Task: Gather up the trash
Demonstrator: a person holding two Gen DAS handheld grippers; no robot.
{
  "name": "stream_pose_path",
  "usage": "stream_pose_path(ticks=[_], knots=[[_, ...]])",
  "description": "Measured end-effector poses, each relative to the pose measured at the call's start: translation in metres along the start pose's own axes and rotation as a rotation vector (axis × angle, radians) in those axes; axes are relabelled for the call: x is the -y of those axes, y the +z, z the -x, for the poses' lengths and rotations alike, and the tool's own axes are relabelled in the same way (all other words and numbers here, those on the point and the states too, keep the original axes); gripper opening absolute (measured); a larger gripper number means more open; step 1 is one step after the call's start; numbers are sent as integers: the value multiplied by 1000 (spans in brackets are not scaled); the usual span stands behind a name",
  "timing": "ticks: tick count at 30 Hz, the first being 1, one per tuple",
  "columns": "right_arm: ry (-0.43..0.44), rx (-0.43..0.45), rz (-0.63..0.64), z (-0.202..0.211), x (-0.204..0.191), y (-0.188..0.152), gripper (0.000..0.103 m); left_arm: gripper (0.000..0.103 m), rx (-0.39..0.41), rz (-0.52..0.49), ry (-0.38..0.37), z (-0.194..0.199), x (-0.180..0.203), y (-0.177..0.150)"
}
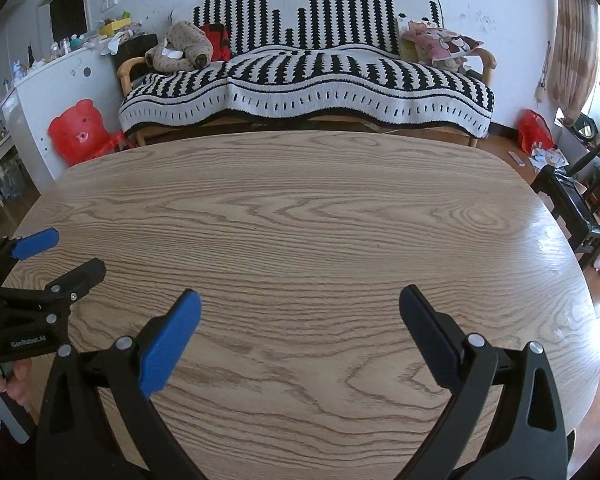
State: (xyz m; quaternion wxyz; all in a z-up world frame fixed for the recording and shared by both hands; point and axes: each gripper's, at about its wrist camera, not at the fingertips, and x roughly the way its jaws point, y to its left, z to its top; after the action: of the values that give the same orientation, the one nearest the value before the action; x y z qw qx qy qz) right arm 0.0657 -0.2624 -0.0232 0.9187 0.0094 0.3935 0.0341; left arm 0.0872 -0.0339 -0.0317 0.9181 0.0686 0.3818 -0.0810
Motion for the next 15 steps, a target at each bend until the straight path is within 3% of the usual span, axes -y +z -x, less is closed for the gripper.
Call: stream_pose_path(ticks=[15], knots=[[-1,7,-13,6,9,-2,96,96,-5,3,0,-2,-1,-1]])
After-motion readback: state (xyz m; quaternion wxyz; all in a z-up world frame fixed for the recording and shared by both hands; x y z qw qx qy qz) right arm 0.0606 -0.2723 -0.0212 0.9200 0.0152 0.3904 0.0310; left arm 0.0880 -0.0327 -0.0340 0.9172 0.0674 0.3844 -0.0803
